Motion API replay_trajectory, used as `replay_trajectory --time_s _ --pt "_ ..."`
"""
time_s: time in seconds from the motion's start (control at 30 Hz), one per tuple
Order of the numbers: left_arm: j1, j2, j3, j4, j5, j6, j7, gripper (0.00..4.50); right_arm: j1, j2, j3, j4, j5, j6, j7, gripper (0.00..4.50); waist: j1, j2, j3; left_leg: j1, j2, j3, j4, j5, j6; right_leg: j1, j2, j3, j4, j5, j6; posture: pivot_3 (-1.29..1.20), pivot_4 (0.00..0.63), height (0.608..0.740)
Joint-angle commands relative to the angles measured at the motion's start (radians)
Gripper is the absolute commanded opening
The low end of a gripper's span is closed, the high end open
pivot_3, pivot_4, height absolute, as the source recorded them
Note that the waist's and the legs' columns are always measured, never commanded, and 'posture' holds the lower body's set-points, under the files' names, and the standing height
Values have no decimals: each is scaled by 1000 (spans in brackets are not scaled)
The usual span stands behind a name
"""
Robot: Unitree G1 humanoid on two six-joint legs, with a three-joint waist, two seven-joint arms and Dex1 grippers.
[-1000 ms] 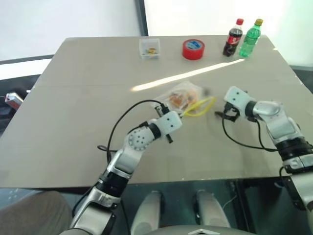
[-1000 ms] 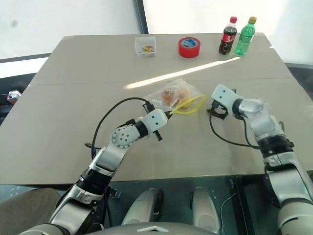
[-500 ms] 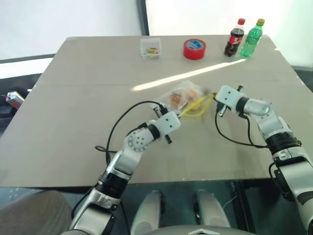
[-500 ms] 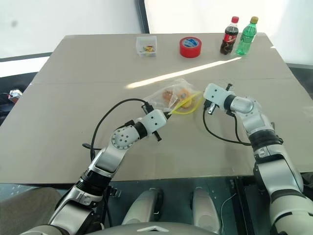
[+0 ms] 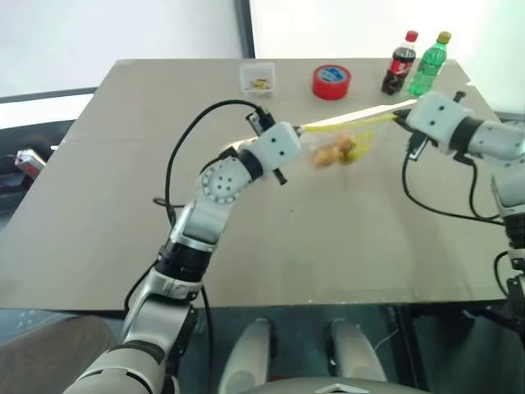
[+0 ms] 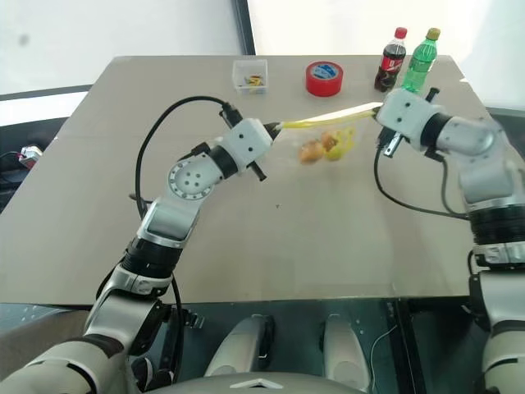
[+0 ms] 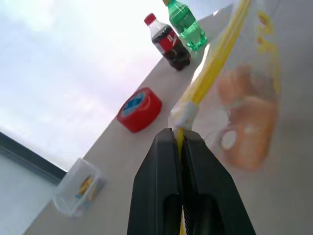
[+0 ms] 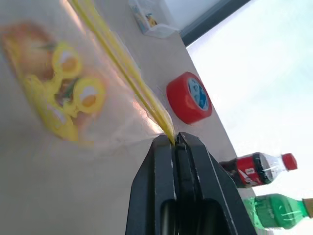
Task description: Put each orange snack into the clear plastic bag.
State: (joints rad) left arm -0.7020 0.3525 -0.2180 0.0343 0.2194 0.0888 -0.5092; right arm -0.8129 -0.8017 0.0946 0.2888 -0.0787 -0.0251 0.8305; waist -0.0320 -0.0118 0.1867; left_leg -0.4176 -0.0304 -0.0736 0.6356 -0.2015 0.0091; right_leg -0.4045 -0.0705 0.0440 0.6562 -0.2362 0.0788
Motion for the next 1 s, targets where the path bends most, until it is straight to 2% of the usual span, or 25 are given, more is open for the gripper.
replay_trajectory --time_s 0.03,0.13,0.17,0.23,0.33,0.47,0.7,1.0 --pt "-9 -7 -6 -11 -9 -14 -11 0 37 -95 -40 -116 37 88 109 89 -2 0 0 0 0 0 0 0 0 0 0 0 0 0 0 0 150 740" --pt "20 -8 -36 3 6 -34 -13 0 94 -138 -38 -202 71 162 178 875 -3 0 0 0 0 0 0 0 0 0 0 0 0 0 0 0 150 740" --pt "32 -9 -43 1 8 -37 -14 0 113 -150 -41 -242 91 207 202 1453 -4 0 0 0 0 0 0 0 0 0 0 0 0 0 0 0 150 740" --pt "54 -10 -57 -15 14 -44 -20 0 136 -179 -44 -345 135 343 251 2181 -6 0 0 0 0 0 0 0 0 0 0 1 1 0 0 0 150 740" --pt "67 -12 -63 -37 19 -35 -22 0 119 -182 -51 -468 215 471 296 2181 -6 1 0 0 0 -1 1 0 0 0 0 1 2 0 0 0 150 740" --pt "55 -2 -79 -61 43 -15 -41 0 43 -64 -7 -515 237 489 230 2181 -7 0 0 1 1 -2 1 0 0 0 0 1 2 0 0 0 150 740" --pt "31 28 -69 -191 13 123 -153 0 4 53 161 -431 78 273 189 2181 1 0 0 -1 0 -1 2 0 0 0 0 -1 1 0 0 0 150 740" --pt "16 72 -81 -227 41 172 -187 0 -63 150 192 -317 10 114 156 2181 -4 0 0 0 0 -2 1 0 0 0 0 -1 1 0 0 0 150 740"
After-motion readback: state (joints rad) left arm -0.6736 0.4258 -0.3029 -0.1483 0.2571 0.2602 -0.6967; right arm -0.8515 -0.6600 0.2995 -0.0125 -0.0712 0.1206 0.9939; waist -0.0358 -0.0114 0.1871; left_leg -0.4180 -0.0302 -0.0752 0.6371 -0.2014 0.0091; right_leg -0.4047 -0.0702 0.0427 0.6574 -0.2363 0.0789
